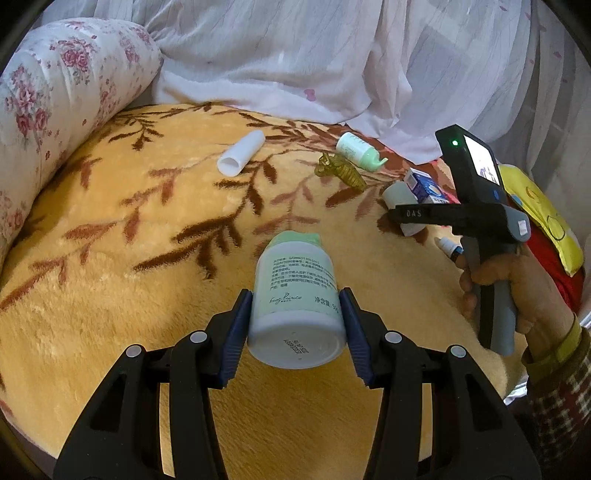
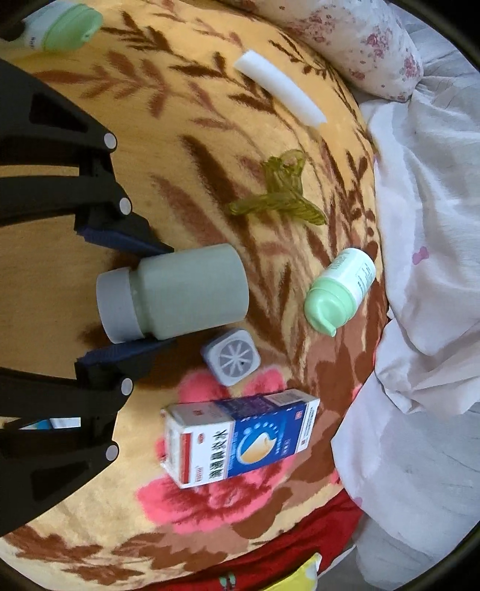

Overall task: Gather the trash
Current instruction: 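Lower both bottles into the orange bin and open both tools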

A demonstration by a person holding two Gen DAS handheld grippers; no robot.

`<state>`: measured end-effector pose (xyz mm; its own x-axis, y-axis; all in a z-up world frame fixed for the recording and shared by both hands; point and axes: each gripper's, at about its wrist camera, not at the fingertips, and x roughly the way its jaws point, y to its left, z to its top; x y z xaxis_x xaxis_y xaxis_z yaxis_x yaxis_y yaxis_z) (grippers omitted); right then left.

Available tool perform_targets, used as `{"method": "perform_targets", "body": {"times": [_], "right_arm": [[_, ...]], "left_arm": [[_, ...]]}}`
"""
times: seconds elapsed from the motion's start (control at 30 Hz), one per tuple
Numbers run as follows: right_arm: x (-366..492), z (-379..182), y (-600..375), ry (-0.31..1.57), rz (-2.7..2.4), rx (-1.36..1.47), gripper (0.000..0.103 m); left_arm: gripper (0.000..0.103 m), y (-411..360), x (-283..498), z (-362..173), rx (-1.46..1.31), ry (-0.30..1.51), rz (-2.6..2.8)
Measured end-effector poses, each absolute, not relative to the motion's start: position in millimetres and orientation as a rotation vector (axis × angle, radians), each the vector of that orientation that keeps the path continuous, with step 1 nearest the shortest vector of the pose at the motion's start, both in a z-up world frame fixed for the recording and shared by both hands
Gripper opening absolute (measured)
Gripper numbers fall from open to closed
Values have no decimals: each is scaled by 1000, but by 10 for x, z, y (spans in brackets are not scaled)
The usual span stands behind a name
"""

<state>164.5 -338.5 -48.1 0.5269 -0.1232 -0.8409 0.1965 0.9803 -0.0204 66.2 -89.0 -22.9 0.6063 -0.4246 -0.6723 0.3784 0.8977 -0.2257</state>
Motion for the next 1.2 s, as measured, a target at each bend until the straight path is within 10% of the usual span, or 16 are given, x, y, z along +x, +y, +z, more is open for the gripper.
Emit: {"method": "perform_targets", "body": {"times": [0.7, 1.2], "right_arm": [[-435, 145, -2678, 896, 116, 11, 43], [-1566, -872, -2185, 1244, 349, 23, 43]], "left_arm": [[47, -681, -389, -51, 26, 817, -606], [47, -597, -1227, -601, 220, 1078, -755]]}}
